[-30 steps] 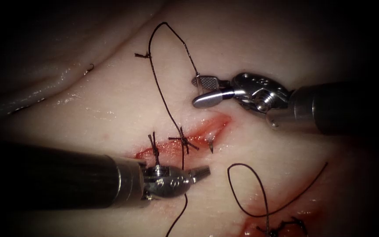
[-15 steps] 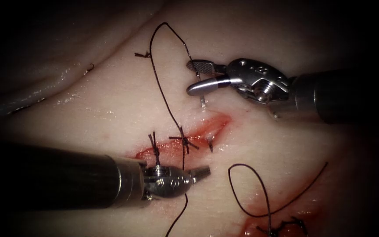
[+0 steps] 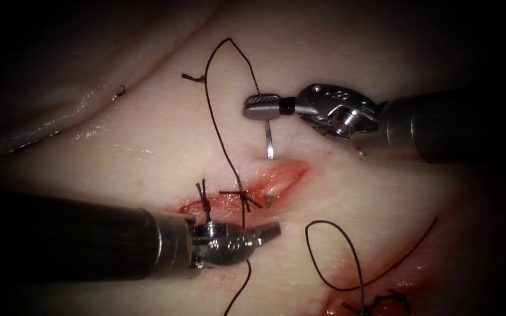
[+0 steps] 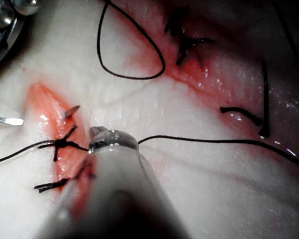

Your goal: Wound Closure

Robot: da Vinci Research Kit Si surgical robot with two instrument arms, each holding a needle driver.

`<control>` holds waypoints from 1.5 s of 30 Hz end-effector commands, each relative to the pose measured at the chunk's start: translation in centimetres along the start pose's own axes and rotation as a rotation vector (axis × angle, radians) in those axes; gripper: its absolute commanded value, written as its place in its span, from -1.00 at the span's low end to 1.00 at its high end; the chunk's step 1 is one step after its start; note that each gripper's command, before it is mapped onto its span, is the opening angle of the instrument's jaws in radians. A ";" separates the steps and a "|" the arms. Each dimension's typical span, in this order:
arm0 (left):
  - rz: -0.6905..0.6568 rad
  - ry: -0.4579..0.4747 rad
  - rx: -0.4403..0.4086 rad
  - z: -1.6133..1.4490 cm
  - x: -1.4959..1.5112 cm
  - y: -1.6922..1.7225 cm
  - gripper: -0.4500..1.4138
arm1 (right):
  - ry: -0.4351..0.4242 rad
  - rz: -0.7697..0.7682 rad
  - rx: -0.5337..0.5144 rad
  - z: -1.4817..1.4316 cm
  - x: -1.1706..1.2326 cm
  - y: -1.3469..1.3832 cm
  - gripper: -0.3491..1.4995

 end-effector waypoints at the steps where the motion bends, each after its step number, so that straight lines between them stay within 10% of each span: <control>1: 0.000 0.000 -0.001 0.07 -0.02 0.05 -0.59 | -0.009 0.014 0.024 0.08 -0.05 -0.06 -1.00; 19: 0.000 0.000 -0.003 0.06 -0.02 0.04 -0.46 | 0.026 0.156 0.193 -0.07 -0.26 -0.45 -1.00; 21: -0.001 0.000 -0.005 0.05 0.00 0.03 -0.41 | 0.082 0.149 0.163 -0.10 -0.21 -0.37 0.18; 24: 0.003 0.002 -0.008 0.03 0.02 0.01 -0.33 | 0.154 0.118 0.110 -0.16 -0.11 -0.22 0.83; 37: 0.150 0.118 0.054 -0.16 0.20 -0.11 -0.60 | 0.180 0.012 0.078 -0.72 -0.15 0.02 0.76; 45: 0.230 0.149 0.089 -0.16 0.31 -0.12 -0.21 | 0.195 -0.016 0.072 -0.81 -0.28 0.01 0.76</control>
